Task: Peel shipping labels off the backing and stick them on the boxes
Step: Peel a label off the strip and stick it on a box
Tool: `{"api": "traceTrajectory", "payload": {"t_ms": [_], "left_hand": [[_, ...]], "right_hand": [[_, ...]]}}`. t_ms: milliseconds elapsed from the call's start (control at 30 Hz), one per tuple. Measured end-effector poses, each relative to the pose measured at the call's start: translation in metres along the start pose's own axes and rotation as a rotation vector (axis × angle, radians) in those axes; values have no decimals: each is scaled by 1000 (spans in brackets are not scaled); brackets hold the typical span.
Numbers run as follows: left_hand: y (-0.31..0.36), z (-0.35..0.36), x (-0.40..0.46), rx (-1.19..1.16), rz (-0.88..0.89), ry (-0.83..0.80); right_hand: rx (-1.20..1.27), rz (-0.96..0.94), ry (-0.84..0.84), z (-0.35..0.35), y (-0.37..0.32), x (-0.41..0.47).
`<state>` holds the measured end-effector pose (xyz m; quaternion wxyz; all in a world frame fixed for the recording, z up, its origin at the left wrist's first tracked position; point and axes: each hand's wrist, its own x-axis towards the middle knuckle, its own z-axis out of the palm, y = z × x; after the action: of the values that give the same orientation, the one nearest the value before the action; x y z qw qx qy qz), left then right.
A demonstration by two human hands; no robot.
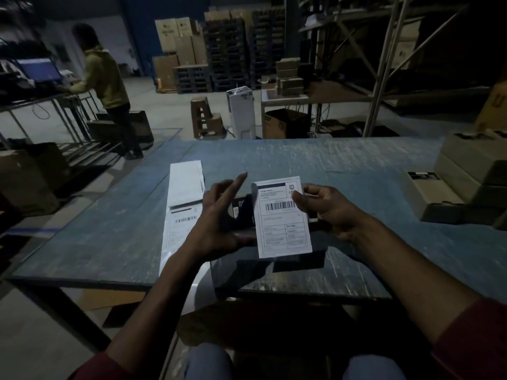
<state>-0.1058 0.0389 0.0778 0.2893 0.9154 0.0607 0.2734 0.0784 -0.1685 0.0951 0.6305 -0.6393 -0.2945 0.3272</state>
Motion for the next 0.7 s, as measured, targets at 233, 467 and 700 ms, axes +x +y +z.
{"api": "traceTrajectory", "payload": {"t_ms": [233,467,700], "left_hand": [[8,-17,24,-628,-435,-11],[44,-5,36,-622,-619,215],[55,1,31,-552,-592,360]], "right_hand": [[31,-77,26,2,-7,-1],[-18,-78,49,15,-17,-3],[-37,-52,45,22,-29,-8]]}}
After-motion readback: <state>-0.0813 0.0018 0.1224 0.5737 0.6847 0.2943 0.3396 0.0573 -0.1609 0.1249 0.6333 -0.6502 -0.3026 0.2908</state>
